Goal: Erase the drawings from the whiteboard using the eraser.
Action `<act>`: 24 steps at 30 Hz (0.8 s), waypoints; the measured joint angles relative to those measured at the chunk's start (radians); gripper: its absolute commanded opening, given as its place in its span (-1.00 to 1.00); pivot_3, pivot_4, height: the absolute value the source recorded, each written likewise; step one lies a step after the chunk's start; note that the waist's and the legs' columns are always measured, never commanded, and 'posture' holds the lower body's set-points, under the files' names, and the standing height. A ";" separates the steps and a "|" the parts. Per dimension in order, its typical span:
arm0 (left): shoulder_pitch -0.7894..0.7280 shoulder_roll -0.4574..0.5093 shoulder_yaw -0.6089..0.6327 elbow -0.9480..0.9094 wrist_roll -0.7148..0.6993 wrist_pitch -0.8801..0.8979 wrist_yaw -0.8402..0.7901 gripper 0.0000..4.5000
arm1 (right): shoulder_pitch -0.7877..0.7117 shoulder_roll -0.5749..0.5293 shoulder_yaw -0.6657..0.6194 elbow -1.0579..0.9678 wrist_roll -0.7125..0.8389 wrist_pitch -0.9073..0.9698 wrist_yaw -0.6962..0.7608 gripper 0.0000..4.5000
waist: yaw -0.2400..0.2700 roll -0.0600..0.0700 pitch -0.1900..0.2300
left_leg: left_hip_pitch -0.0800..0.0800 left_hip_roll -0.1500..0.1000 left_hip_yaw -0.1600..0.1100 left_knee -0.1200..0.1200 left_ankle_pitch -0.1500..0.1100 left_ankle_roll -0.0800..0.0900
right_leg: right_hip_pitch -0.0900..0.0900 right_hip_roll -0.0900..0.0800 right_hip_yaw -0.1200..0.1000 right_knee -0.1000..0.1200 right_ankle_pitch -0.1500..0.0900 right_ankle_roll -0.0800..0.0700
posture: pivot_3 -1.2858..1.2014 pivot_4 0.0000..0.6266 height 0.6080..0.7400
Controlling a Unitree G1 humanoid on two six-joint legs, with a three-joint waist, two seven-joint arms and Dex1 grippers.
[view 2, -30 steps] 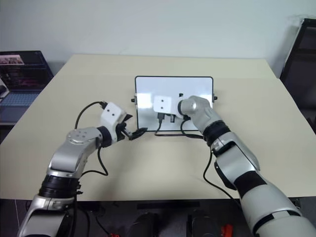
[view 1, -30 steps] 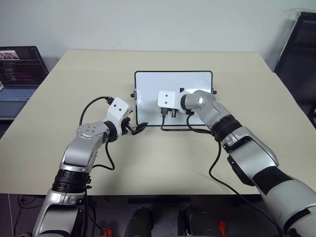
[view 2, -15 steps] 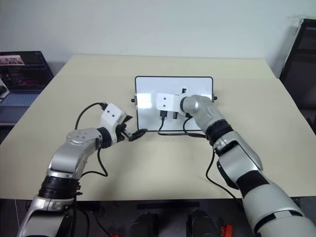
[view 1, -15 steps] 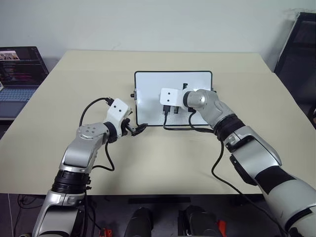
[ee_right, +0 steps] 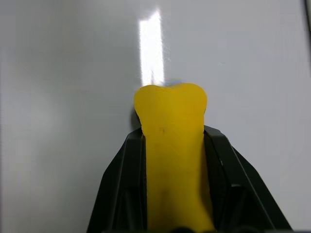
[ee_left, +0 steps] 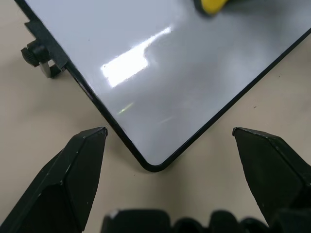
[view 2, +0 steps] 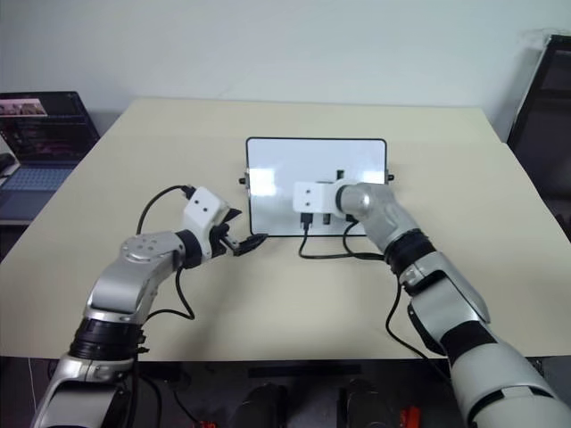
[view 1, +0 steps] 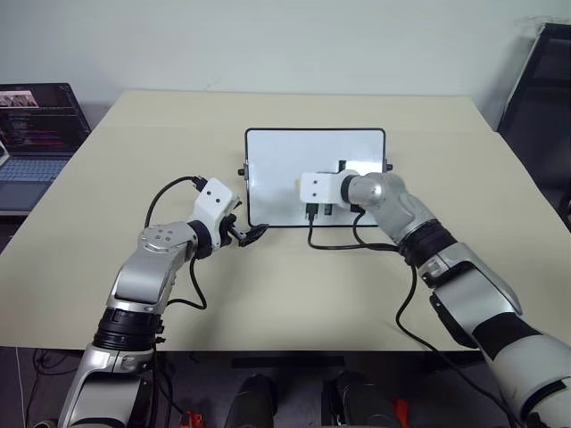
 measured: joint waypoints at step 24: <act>-0.035 -0.019 -0.031 0.038 0.001 -0.022 -0.019 1.00 | 0.069 -0.003 0.005 -0.112 -0.012 0.064 0.010 -0.49 | -0.008 0.000 0.000 | 0.002 0.001 0.002 -0.001 0.000 0.000 | 0.001 0.001 0.002 0.000 0.000 0.000 | 0.03 -0.52 1.00</act>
